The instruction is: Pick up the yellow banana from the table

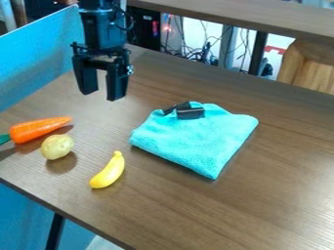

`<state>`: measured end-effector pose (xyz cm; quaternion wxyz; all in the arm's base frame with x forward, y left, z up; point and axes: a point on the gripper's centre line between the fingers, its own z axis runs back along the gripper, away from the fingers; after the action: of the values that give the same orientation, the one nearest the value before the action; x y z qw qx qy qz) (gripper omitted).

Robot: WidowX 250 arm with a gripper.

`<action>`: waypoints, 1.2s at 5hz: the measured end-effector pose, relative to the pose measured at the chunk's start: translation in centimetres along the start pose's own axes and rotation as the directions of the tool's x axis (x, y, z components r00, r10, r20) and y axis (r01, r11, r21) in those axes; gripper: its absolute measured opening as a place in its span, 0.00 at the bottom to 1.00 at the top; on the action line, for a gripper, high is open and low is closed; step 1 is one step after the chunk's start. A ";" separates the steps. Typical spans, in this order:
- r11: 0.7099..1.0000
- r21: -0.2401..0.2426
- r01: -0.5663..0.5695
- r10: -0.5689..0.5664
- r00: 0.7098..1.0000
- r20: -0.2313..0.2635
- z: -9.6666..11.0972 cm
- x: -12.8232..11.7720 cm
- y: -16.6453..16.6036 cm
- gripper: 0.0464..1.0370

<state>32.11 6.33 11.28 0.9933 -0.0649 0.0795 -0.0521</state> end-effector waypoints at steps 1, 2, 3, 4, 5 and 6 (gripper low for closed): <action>1.000 -0.011 -0.003 0.003 0.999 -0.032 -1.1 0.0 0.1 0.96; 0.998 -0.043 0.049 -0.050 0.998 -0.033 -3.6 -0.9 -0.8 0.96; 0.995 -0.018 0.103 -0.103 0.995 0.006 -3.9 -1.8 -2.4 0.96; 0.991 0.023 0.129 -0.128 0.991 -0.036 -5.7 -2.6 -3.1 0.96; 0.988 0.058 0.141 -0.138 0.989 -0.052 -6.5 -2.9 -3.3 0.96; 0.989 0.084 0.119 -0.116 0.992 -0.044 -7.1 -3.0 -3.0 0.96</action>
<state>27.74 2.81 5.21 0.9887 -0.0252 0.0924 -0.1152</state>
